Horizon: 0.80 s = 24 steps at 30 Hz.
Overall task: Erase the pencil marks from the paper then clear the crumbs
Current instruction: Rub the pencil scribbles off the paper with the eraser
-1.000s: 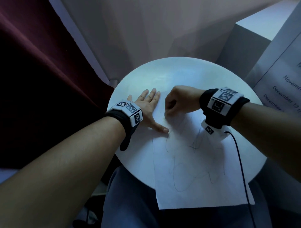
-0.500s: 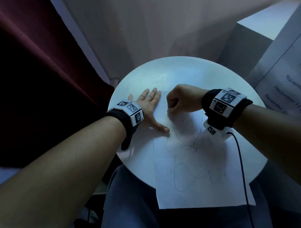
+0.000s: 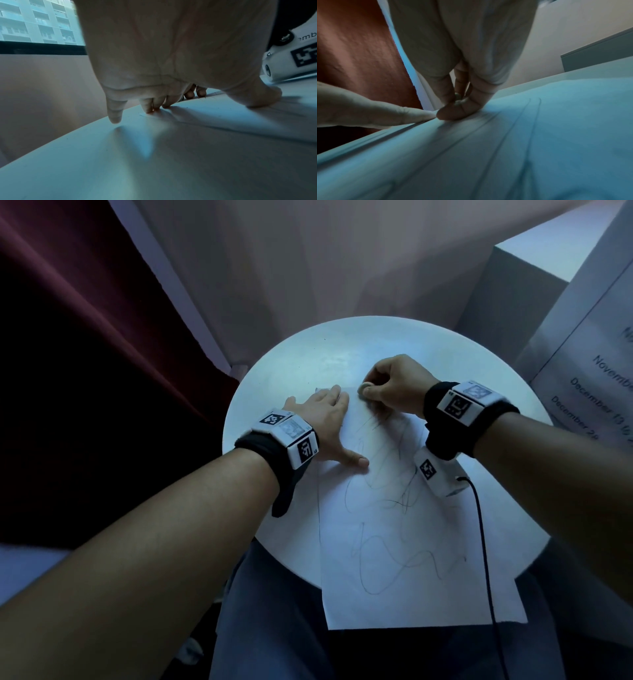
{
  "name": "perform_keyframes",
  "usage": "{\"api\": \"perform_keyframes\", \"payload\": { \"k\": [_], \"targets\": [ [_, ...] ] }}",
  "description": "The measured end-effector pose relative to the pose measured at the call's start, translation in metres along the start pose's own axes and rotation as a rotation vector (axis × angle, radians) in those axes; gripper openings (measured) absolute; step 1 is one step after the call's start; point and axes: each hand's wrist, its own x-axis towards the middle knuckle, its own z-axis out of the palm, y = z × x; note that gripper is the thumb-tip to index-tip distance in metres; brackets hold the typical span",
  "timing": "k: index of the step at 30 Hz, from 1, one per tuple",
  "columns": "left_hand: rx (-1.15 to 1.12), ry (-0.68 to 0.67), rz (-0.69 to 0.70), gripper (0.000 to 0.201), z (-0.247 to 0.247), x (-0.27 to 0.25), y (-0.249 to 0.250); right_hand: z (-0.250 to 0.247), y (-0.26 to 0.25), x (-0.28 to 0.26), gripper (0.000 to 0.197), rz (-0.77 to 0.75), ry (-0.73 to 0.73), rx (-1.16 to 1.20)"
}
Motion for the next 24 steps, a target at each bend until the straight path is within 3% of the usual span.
{"api": "perform_keyframes", "payload": {
  "k": [3,6,8,10,12,15,17,18,22,24],
  "targets": [
    [-0.032,-0.036,-0.016,0.139,0.002,0.001,-0.001,0.002,-0.005,0.000,0.007,-0.040,0.013,-0.101],
    [-0.029,-0.053,-0.018,0.138,0.000,0.002,-0.001,-0.003,-0.014,-0.007,0.008,-0.131,-0.221,-0.198],
    [-0.032,-0.065,-0.017,0.137,-0.001,0.002,-0.001,-0.011,-0.014,-0.005,0.011,-0.084,-0.322,-0.165],
    [-0.041,-0.078,-0.019,0.137,-0.001,0.002,-0.001,-0.017,-0.011,0.001,0.012,-0.032,-0.218,-0.145],
    [-0.046,-0.081,-0.020,0.138,0.000,0.002,0.000,-0.017,-0.010,0.000,0.010,-0.079,-0.106,-0.200],
    [-0.058,-0.076,-0.012,0.138,0.000,0.003,0.000,-0.003,-0.016,-0.018,0.009,-0.253,-0.217,-0.353],
    [-0.065,-0.074,-0.010,0.137,0.000,0.002,0.000,0.002,-0.018,-0.027,0.010,-0.278,-0.339,-0.379],
    [-0.064,-0.077,-0.011,0.137,0.000,0.002,0.000,0.000,-0.016,-0.025,0.010,-0.269,-0.331,-0.381],
    [-0.059,-0.085,-0.023,0.139,0.001,0.003,0.000,-0.013,-0.009,-0.010,0.009,-0.193,-0.075,-0.320],
    [-0.068,-0.081,-0.018,0.139,0.001,0.003,0.000,-0.008,-0.012,-0.017,0.009,-0.245,-0.157,-0.358]
  ]
}}
